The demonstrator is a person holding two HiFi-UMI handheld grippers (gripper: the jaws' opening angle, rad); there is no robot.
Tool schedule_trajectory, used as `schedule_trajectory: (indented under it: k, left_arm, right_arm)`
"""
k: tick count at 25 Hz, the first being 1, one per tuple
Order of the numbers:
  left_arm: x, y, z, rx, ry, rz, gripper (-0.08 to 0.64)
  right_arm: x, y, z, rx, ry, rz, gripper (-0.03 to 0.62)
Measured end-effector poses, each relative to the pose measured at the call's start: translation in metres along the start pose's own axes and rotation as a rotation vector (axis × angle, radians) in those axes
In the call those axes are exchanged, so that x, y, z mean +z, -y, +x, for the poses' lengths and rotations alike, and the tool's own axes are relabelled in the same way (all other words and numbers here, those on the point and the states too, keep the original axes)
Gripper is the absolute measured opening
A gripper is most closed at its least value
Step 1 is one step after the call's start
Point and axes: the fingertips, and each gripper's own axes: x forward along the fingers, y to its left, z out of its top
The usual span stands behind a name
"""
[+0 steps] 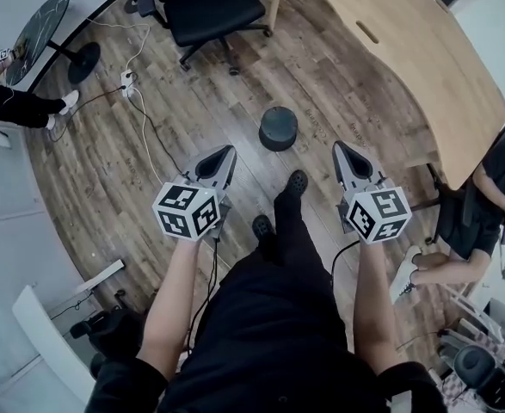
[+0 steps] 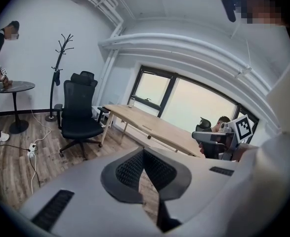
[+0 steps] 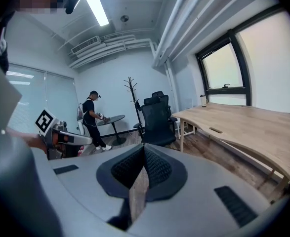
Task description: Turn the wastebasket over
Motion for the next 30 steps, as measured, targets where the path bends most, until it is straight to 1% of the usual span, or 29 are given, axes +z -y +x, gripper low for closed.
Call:
schedule_trajectory:
  k: [4, 8, 11, 15, 20, 25, 30]
  left_arm:
    - [0.009, -0.013, 0.024, 0.0, -0.022, -0.008, 0.017]
    - [0.019, -0.024, 0.052, 0.021, -0.038, -0.021, 0.017]
    - [0.026, -0.034, 0.069, 0.034, -0.05, -0.035, 0.017]
    - [0.031, -0.041, 0.083, 0.04, -0.048, -0.061, 0.017]
    - [0.036, -0.05, 0.107, 0.054, -0.064, -0.062, 0.017]
    - [0.037, -0.054, 0.13, 0.019, -0.108, -0.029, 0.018]
    - [0.048, -0.068, 0.146, -0.05, -0.141, 0.014, 0.018]
  right_arm:
    - [-0.001, 0.009, 0.032, 0.021, -0.054, -0.041, 0.032]
    - [-0.004, 0.026, 0.059, 0.054, -0.107, -0.074, 0.032]
    - [-0.004, 0.037, 0.075, 0.079, -0.131, -0.071, 0.032]
    - [-0.007, 0.054, 0.089, 0.091, -0.155, -0.066, 0.032]
    - [-0.01, 0.071, 0.109, 0.103, -0.176, -0.047, 0.032]
    - [-0.015, 0.08, 0.13, 0.082, -0.189, -0.013, 0.032]
    - [-0.012, 0.077, 0.147, 0.024, -0.171, 0.039, 0.032]
